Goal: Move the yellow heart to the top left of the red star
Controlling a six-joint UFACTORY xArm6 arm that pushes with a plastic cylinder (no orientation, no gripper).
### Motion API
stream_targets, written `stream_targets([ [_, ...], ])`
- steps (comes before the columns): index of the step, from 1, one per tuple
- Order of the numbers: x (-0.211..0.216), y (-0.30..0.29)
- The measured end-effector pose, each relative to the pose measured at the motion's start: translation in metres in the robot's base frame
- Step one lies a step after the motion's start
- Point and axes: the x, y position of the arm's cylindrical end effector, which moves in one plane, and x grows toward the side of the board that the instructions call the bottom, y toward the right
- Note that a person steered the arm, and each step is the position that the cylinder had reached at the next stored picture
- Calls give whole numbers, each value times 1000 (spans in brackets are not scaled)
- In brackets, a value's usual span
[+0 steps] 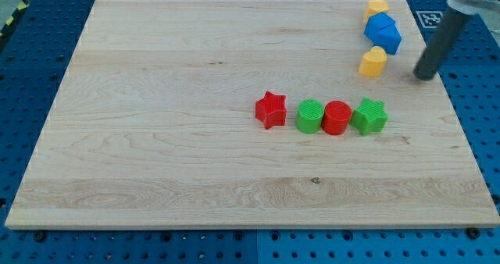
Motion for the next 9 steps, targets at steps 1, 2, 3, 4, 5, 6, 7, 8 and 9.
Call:
stream_targets([
  [1,-13,-41],
  [2,-16,-85],
  [3,-23,-128],
  [4,-42,-169],
  [5,-46,-202],
  [6,-39,-228],
  [7,-26,-236],
  [8,-27,-215],
  [9,-26,-216],
])
